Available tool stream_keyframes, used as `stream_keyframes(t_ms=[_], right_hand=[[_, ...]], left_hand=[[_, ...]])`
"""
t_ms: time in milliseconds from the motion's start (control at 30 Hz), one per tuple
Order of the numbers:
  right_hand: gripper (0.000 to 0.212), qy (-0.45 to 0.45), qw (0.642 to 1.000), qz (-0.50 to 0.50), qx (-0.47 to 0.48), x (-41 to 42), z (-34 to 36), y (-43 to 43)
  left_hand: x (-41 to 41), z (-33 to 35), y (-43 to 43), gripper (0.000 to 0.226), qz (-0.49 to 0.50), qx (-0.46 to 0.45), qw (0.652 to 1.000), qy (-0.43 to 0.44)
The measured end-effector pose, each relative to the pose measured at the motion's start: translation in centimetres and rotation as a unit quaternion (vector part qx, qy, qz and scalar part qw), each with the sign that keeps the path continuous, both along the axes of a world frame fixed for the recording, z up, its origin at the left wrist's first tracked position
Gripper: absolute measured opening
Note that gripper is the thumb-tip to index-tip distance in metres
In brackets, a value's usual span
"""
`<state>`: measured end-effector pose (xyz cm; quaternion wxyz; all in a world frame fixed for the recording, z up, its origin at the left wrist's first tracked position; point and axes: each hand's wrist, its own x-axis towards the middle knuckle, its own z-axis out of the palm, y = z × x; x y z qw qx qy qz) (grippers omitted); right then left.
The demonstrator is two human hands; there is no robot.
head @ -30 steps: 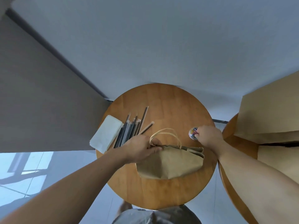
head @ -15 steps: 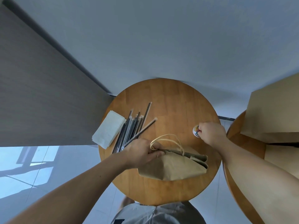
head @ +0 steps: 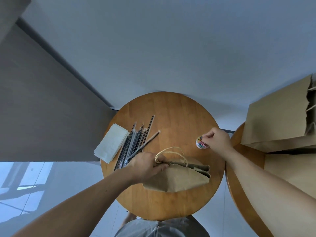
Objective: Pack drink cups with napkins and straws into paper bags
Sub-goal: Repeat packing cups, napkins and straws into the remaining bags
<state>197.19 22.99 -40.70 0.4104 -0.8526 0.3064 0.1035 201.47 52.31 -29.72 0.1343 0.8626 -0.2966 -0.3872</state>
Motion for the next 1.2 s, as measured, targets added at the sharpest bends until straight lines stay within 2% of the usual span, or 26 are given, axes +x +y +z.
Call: stream_keyframes(t_ms=[67,167,267,367,567,700,900,1067,1133,1200], right_hand=[[0.012,-0.031,0.993,-0.065,0.089,0.1,2.1,0.9],[0.012,-0.105,0.957,-0.113,0.246,-0.2,5.8,2.8],[0.008,-0.159,0.931,-0.101,0.314,-0.9,9.7,4.9],[0.005,-0.189,0.917,-0.082,0.341,-1.7,13.0,7.2],[0.013,-0.181,0.951,0.015,0.251,-4.3,17.3,10.1],[0.008,-0.146,0.964,0.011,0.223,-6.3,17.8,10.6],[0.002,-0.147,0.964,-0.010,0.220,-7.6,17.7,11.6],[0.010,-0.128,0.969,0.018,0.210,-7.8,17.6,12.8],[0.010,-0.113,0.980,0.069,0.148,-7.8,17.5,13.2],[0.010,-0.113,0.980,0.160,0.030,-7.8,17.1,13.5]], left_hand=[[-0.3,0.5,-0.1,0.030,0.008,0.025,1.000,-0.009],[-0.9,1.1,-0.3,0.038,0.023,0.063,0.998,-0.023],[-1.5,1.4,-0.3,0.044,0.030,0.088,0.995,-0.031],[-2.2,1.4,0.0,0.044,0.037,0.096,0.994,-0.032],[-1.9,1.4,0.1,0.031,0.063,0.065,0.995,-0.035],[-1.2,1.4,0.0,0.029,0.051,0.038,0.998,-0.030],[-2.0,1.0,0.3,0.030,0.055,0.035,0.997,-0.031],[-2.4,0.8,0.5,0.032,0.057,0.034,0.997,-0.044],[-2.5,0.8,0.5,0.031,0.059,0.036,0.997,-0.047],[-2.6,0.7,0.3,0.030,0.064,0.030,0.996,-0.048]])
